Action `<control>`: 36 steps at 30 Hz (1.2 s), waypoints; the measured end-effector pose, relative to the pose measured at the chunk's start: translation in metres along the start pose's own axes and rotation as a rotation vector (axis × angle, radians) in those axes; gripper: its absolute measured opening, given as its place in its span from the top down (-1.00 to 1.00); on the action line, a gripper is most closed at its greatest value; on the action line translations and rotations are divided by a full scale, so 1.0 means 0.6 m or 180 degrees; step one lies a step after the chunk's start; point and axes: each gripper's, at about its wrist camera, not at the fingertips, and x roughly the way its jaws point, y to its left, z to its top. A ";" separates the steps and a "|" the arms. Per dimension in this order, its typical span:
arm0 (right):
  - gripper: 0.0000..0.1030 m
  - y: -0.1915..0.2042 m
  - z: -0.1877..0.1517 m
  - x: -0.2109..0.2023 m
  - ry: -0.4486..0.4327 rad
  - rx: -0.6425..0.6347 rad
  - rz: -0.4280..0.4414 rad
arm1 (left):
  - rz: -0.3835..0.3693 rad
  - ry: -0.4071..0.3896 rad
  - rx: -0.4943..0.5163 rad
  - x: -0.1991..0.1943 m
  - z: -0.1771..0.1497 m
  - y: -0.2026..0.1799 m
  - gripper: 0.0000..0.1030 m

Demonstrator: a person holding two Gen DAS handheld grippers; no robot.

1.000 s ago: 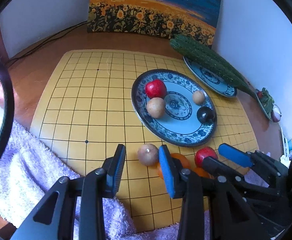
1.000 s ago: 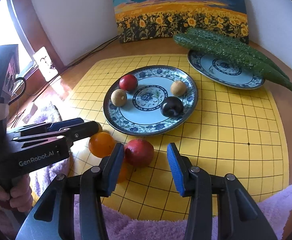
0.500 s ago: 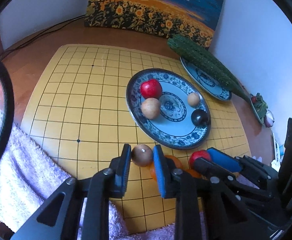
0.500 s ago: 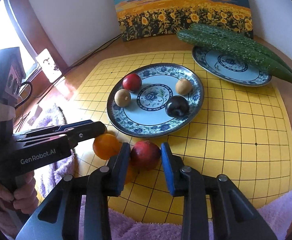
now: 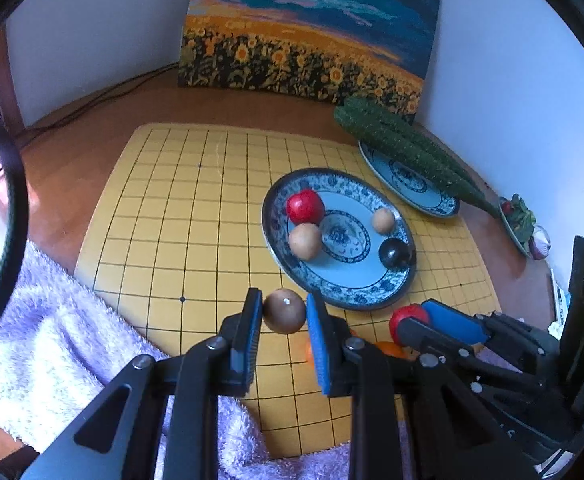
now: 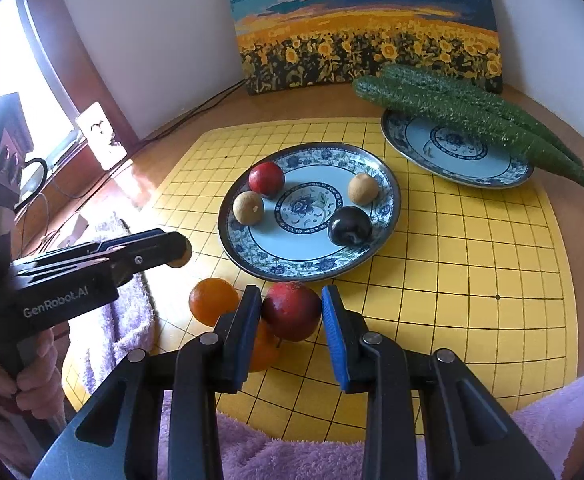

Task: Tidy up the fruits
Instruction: 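Carry apple and potato onto the patterned plate and open both tools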

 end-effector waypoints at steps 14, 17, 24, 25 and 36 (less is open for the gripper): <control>0.37 0.003 0.011 -0.014 -0.0100 -0.0072 -0.0022 | -0.0029 -0.0068 0.0081 -0.003 0.015 -0.016 0.54; 0.37 -0.002 0.018 -0.017 -0.0125 -0.0079 -0.0049 | -0.0042 -0.0097 0.0125 -0.001 0.024 -0.026 0.54; 0.37 -0.018 0.039 -0.017 -0.0165 -0.0085 -0.0135 | -0.0083 -0.0091 0.0201 0.018 0.037 -0.046 0.54; 0.37 -0.020 0.042 -0.016 -0.0163 -0.0090 -0.0147 | -0.0077 -0.0081 0.0211 0.023 0.038 -0.049 0.54; 0.37 -0.040 0.064 -0.007 -0.0183 -0.0093 -0.0235 | 0.0020 -0.0086 0.0329 0.054 0.049 -0.063 0.54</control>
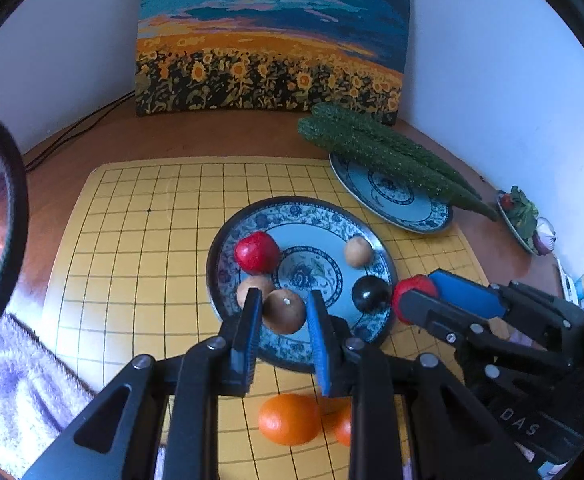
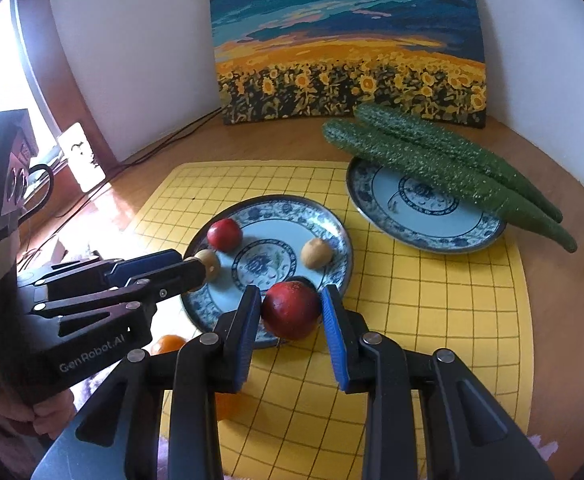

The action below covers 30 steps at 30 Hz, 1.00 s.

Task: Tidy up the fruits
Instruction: 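Carry apple and potato onto the patterned plate and open both tools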

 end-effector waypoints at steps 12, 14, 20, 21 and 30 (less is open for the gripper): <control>0.37 -0.027 0.027 0.026 0.0014 -0.0005 -0.0184 | 0.0111 -0.0037 0.0112 0.027 0.012 -0.018 0.54; 0.37 -0.029 0.028 0.031 0.0023 -0.0012 -0.0195 | 0.0115 -0.0036 0.0128 0.031 0.011 -0.020 0.54; 0.37 -0.036 0.030 0.047 0.0056 0.0002 -0.0200 | 0.0158 -0.0056 0.0164 0.037 0.013 -0.023 0.54; 0.37 -0.036 0.030 0.049 0.0059 0.0005 -0.0194 | 0.0163 -0.0059 0.0165 0.038 0.014 -0.023 0.54; 0.37 -0.032 0.032 0.059 0.0065 -0.0017 -0.0167 | 0.0162 -0.0056 0.0208 0.042 0.015 -0.026 0.54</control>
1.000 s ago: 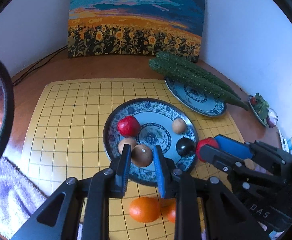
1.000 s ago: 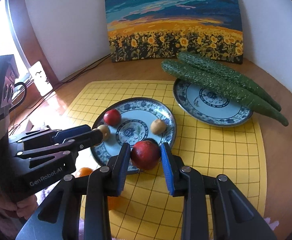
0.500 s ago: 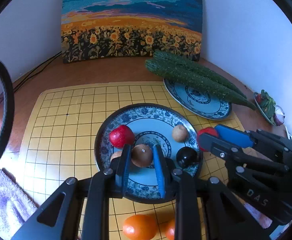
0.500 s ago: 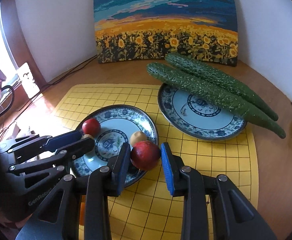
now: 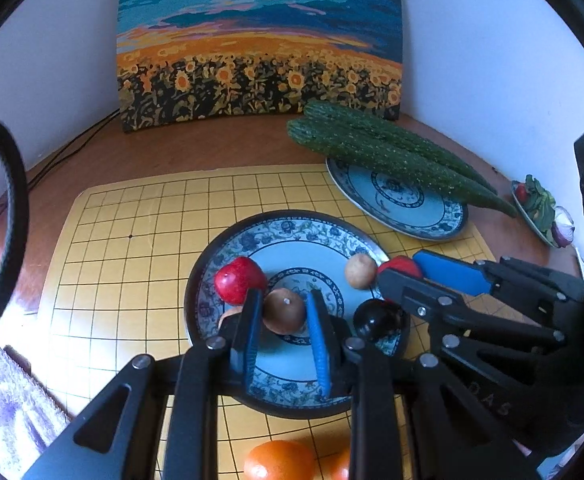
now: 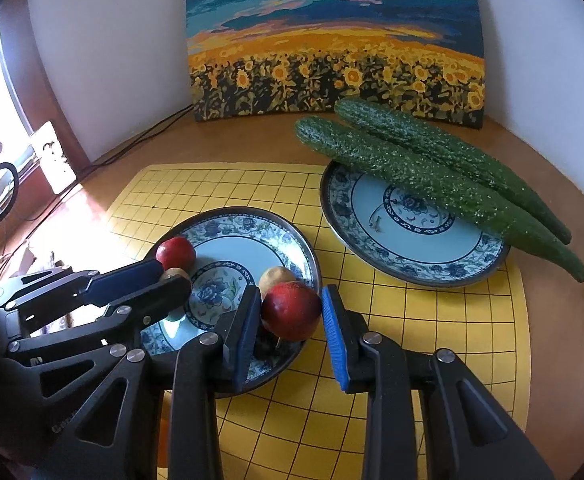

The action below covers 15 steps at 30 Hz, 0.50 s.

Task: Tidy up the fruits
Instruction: 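Carry apple and potato onto the patterned plate and open both tools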

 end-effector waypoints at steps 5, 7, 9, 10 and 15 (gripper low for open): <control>0.36 -0.003 0.000 0.000 -0.0003 0.0034 0.0022 | -0.0013 0.0018 0.0015 -0.001 0.000 -0.003 0.54; 0.35 -0.003 0.000 0.000 -0.0002 0.0033 0.0017 | -0.0019 0.0029 0.0011 -0.001 0.000 -0.002 0.53; 0.33 -0.003 0.000 0.000 -0.0002 0.0034 0.0004 | -0.0015 0.0038 0.0011 -0.002 0.000 -0.002 0.53; 0.32 -0.003 0.000 0.000 -0.0004 0.0036 0.0000 | -0.0008 0.0043 0.0010 -0.003 0.000 -0.001 0.53; 0.21 0.000 -0.003 -0.006 -0.0030 0.0059 0.0021 | -0.0019 0.0050 -0.0027 -0.010 -0.003 0.002 0.52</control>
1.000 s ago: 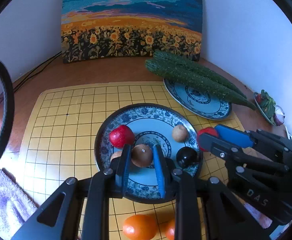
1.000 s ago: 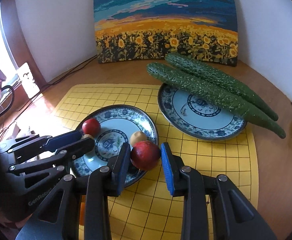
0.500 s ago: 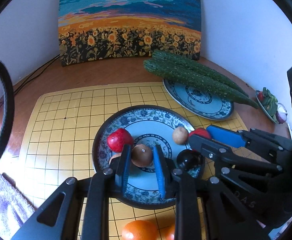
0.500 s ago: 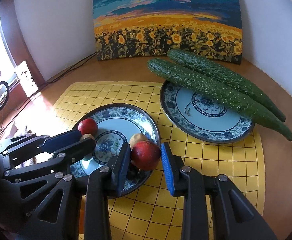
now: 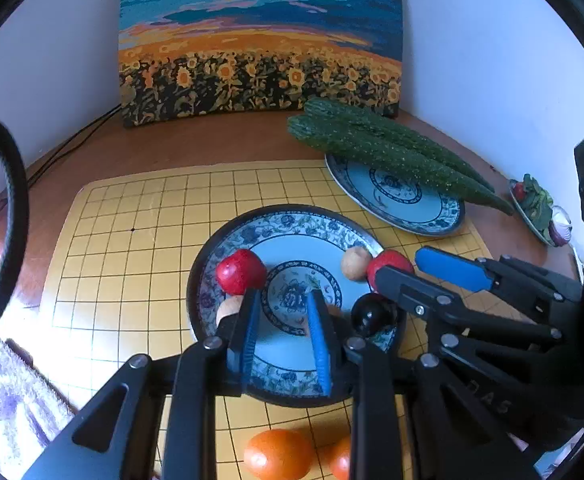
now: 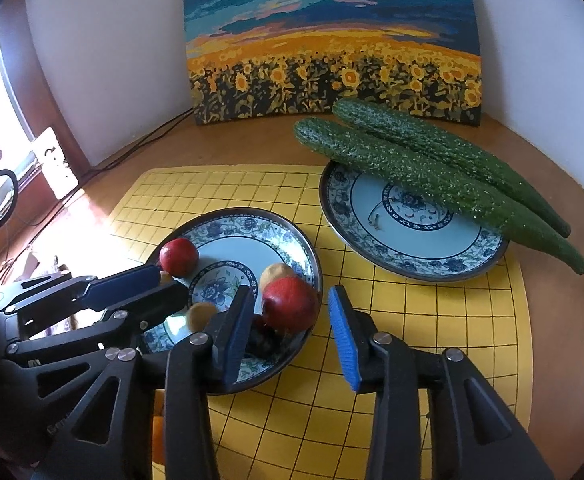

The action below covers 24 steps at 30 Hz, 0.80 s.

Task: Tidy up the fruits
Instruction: 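Carry apple and potato onto the patterned plate and open both tools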

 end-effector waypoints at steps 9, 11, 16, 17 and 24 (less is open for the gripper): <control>0.21 0.013 -0.001 -0.017 -0.0051 -0.0006 -0.0007 | 0.0004 -0.0007 -0.0035 -0.016 -0.006 0.007 0.52; 0.21 0.014 -0.003 -0.021 -0.0060 -0.0010 -0.0004 | 0.0016 -0.0002 -0.0046 -0.020 -0.008 0.009 0.52; 0.21 0.018 -0.009 -0.034 -0.0103 -0.0004 0.0003 | 0.0028 -0.0005 -0.0067 -0.030 -0.015 0.014 0.52; 0.21 0.019 -0.010 -0.036 -0.0108 0.0001 0.0002 | 0.0029 -0.0007 -0.0071 -0.033 -0.017 0.015 0.52; 0.21 0.023 -0.022 -0.054 -0.0131 0.0015 0.0003 | 0.0038 -0.0001 -0.0085 -0.048 -0.029 0.020 0.46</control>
